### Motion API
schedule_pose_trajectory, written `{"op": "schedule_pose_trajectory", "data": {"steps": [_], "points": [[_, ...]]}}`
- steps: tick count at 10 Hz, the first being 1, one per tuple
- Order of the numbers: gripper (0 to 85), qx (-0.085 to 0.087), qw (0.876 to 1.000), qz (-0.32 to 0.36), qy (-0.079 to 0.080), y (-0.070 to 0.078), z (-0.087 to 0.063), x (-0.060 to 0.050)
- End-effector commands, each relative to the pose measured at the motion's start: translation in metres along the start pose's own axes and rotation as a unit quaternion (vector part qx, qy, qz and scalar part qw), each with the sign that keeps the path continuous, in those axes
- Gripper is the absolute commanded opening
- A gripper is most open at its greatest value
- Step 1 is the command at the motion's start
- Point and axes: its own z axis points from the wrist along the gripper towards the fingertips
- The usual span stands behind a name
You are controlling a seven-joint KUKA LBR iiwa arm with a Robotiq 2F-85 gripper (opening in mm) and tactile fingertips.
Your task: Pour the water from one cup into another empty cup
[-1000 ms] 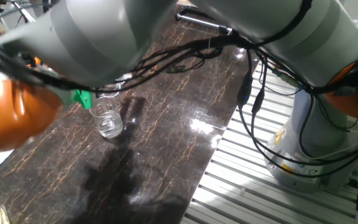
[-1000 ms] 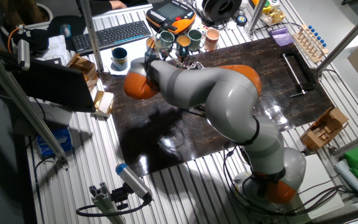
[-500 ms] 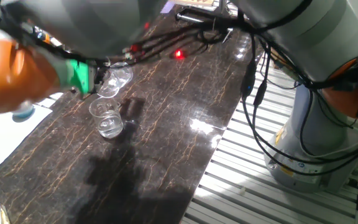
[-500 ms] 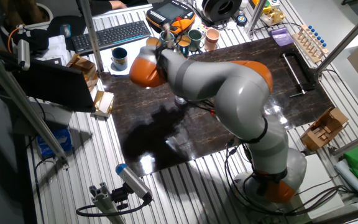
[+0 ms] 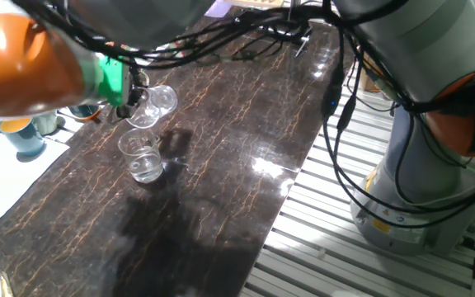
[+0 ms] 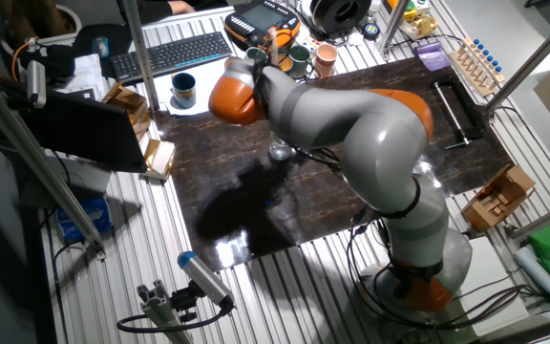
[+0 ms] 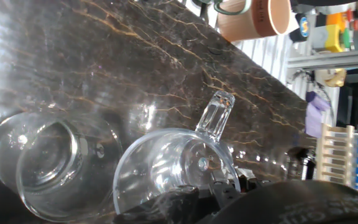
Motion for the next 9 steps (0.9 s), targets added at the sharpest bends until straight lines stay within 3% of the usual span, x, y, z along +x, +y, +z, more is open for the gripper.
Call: {"op": "schedule_pose_trajectory", "data": {"steps": [1, 7, 9], "points": [[0.7, -0.016, 1.0, -0.001, -0.001, -0.001, 0.002, 0.0], [0.7, -0.124, 0.992, -0.006, -0.007, -0.017, 0.028, 0.009], [0.7, -0.149, 0.989, -0.008, -0.009, -0.021, 0.038, 0.012]]}}
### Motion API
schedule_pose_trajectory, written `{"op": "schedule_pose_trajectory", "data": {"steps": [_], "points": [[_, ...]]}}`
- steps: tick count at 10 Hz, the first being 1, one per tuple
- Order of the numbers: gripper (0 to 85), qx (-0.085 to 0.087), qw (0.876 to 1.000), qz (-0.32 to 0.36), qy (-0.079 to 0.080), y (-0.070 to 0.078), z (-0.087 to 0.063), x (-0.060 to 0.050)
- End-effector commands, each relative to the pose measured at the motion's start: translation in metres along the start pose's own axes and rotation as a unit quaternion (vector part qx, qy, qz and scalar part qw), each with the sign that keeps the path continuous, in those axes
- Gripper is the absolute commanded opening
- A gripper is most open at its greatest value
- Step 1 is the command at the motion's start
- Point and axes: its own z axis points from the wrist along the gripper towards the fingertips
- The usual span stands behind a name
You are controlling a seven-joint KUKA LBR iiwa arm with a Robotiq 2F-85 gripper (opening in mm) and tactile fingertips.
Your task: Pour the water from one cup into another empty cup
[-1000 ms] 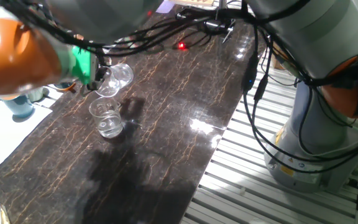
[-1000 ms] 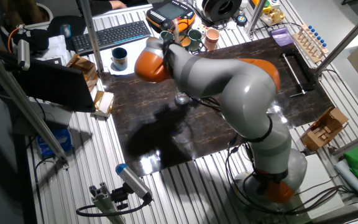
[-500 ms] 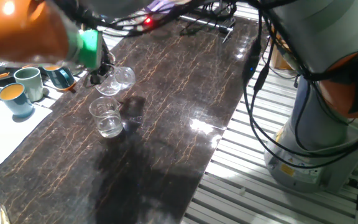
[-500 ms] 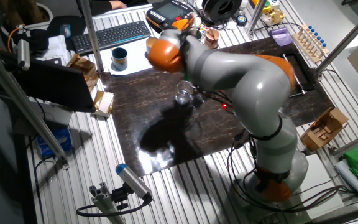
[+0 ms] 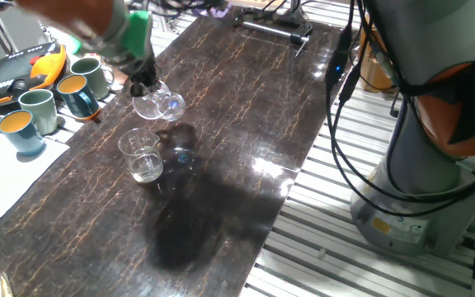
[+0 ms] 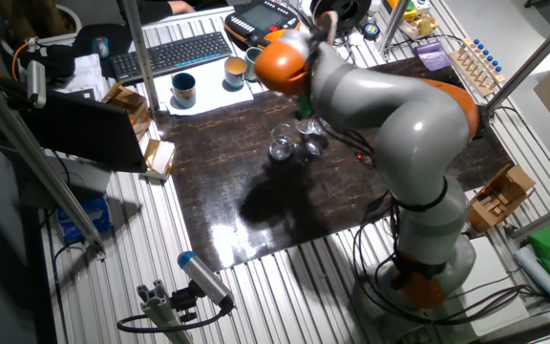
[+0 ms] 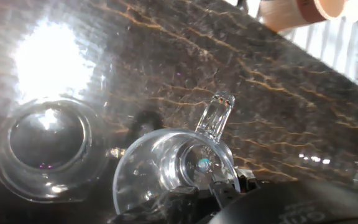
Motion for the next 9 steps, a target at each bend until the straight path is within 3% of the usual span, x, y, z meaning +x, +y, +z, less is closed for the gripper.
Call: {"op": "schedule_pose_trajectory", "data": {"steps": [1, 9], "points": [[0.7, -0.009, 1.0, -0.001, 0.0, -0.001, 0.003, 0.002], [0.7, -0.091, 0.996, -0.01, -0.012, -0.014, 0.041, 0.023]]}}
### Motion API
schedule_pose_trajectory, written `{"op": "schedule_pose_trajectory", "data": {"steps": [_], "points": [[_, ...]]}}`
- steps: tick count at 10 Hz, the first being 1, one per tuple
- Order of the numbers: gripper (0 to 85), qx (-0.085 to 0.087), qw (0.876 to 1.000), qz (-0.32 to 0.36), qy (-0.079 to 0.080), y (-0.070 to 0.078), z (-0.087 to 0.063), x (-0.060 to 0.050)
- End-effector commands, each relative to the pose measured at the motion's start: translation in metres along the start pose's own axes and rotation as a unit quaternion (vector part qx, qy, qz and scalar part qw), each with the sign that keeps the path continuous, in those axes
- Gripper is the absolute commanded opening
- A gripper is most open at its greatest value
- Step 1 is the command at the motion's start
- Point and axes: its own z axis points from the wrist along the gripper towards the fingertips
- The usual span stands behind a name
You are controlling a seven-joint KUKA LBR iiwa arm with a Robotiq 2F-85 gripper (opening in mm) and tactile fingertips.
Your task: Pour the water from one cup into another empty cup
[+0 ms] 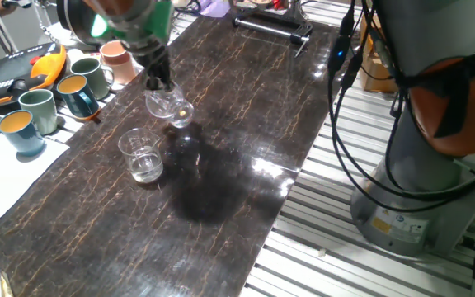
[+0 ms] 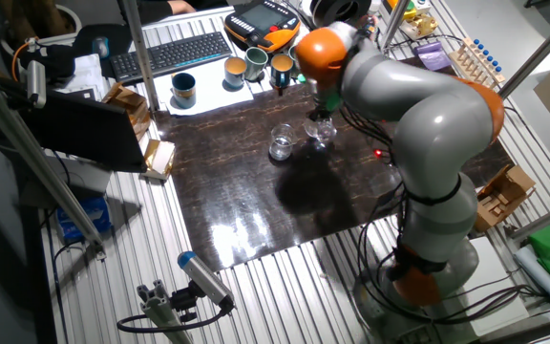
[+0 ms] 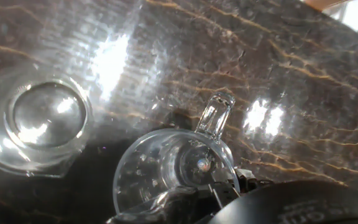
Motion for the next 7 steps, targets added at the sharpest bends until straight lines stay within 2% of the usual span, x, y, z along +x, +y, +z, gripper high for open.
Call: {"op": "schedule_pose_trajectory", "data": {"steps": [1, 7], "points": [[0.7, -0.007, 1.0, 0.0, -0.003, -0.001, 0.003, 0.003], [0.7, -0.067, 0.998, -0.003, -0.01, -0.018, 0.017, 0.014]]}}
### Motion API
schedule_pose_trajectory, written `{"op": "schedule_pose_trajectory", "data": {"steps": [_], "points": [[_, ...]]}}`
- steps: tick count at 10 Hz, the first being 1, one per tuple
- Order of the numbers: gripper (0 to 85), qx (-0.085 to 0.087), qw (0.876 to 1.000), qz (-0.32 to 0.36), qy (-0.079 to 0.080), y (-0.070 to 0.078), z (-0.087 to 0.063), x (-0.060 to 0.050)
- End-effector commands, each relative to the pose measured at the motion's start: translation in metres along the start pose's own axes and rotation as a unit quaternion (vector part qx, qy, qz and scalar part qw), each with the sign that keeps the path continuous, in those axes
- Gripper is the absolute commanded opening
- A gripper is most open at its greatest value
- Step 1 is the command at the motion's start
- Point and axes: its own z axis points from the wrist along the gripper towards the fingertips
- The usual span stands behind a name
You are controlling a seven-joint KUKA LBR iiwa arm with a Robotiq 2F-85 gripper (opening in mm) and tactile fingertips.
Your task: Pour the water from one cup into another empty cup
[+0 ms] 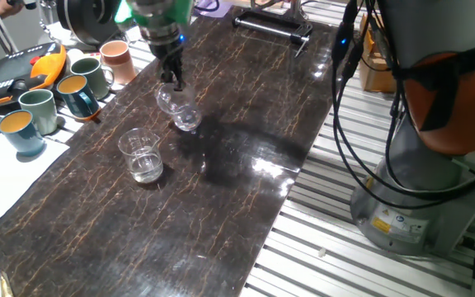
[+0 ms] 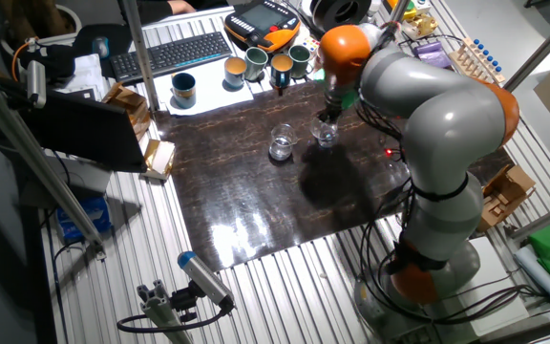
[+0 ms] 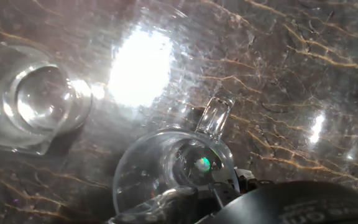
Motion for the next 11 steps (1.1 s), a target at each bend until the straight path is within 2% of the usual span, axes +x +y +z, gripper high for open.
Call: {"op": "schedule_pose_trajectory", "data": {"steps": [1, 7, 11], "points": [[0.7, -0.004, 1.0, -0.001, 0.001, -0.003, 0.002, 0.001], [0.7, -0.021, 1.0, -0.003, -0.002, -0.016, 0.017, 0.006], [0.7, -0.047, 0.999, 0.001, 0.007, -0.016, 0.019, 0.006]]}}
